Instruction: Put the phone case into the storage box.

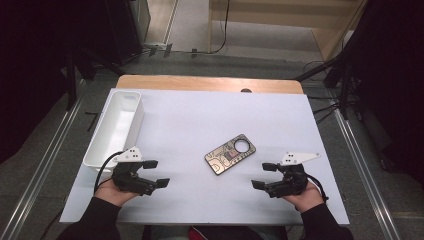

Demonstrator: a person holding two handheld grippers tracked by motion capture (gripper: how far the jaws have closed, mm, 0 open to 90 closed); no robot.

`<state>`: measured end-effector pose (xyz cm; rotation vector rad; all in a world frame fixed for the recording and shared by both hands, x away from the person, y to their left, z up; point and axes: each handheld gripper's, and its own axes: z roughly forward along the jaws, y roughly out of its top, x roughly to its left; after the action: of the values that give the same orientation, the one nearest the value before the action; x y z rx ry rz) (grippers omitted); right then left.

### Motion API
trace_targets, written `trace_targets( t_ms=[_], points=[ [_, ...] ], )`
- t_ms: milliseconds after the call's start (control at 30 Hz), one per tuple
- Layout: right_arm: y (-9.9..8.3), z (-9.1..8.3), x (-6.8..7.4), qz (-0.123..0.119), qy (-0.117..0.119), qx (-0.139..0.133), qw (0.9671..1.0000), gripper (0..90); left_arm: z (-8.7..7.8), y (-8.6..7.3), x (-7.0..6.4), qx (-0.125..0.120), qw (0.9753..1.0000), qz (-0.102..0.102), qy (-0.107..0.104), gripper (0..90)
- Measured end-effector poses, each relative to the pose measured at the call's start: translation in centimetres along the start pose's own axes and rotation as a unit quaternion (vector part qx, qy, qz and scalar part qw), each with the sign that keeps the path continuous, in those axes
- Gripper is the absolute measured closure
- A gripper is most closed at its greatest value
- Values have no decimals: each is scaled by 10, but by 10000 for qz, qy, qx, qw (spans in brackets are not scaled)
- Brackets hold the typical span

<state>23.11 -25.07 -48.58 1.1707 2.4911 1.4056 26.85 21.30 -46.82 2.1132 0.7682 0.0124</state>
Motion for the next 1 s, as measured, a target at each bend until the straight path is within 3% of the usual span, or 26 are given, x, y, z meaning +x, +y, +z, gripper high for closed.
trace_targets(
  t_ms=[133,533,1000],
  points=[
    [1,-1,-1,-13,-21,4,10000,163,-1,0,0,-43,10000,-17,-84,205],
    [0,1,1,18,-15,166,9999,164,-2,0,0,-187,9997,-74,-140,204],
    [0,3,2,-54,20,196,9998,164,-6,0,1,-176,9998,-38,4,203]
  ],
)
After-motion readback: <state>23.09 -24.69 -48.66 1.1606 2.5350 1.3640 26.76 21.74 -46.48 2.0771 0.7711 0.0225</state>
